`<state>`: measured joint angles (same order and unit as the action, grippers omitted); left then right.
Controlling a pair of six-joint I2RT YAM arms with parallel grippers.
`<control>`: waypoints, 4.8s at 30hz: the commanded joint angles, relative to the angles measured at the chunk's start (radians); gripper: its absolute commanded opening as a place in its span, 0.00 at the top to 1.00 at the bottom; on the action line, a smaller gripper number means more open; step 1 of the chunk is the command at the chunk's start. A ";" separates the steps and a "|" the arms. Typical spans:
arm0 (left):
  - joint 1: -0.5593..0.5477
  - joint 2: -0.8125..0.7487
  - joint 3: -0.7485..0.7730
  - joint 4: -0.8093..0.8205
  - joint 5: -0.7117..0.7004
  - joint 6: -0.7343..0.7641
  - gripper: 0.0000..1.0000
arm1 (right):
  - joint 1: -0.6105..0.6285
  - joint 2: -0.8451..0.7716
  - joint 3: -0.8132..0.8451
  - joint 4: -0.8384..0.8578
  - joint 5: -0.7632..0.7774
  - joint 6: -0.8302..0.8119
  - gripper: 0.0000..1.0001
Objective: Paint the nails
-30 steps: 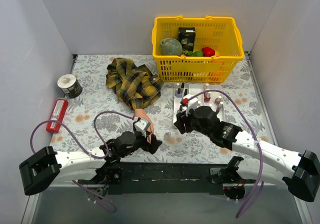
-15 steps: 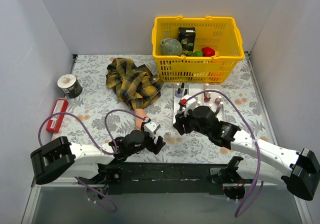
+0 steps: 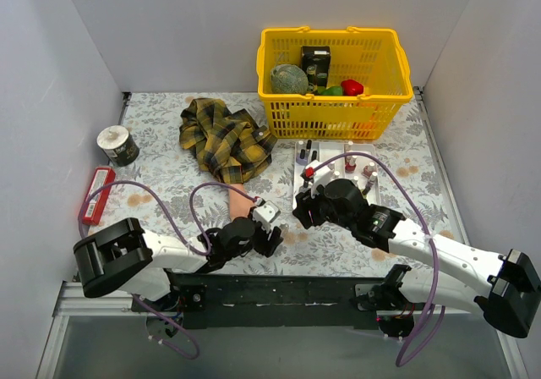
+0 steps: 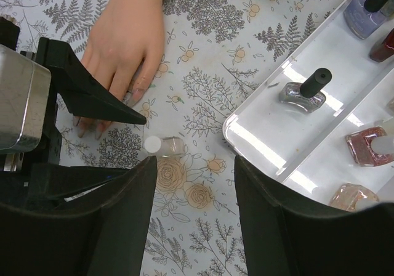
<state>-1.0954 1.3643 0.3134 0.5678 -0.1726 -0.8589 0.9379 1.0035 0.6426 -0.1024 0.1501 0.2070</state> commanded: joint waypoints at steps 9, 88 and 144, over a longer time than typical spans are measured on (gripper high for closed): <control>-0.006 0.078 0.069 0.038 -0.019 0.024 0.48 | -0.001 0.004 0.009 0.032 -0.007 0.006 0.40; -0.003 0.098 0.105 0.098 0.142 0.083 0.83 | -0.105 -0.014 -0.202 0.294 -0.293 0.065 0.46; -0.001 0.102 0.131 0.061 0.191 0.057 0.84 | -0.096 0.107 -0.167 0.299 -0.377 0.011 0.81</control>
<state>-1.0954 1.4960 0.4107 0.6044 0.0261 -0.8036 0.8379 1.1320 0.4442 0.2024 -0.2344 0.2291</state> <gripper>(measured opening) 0.261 0.256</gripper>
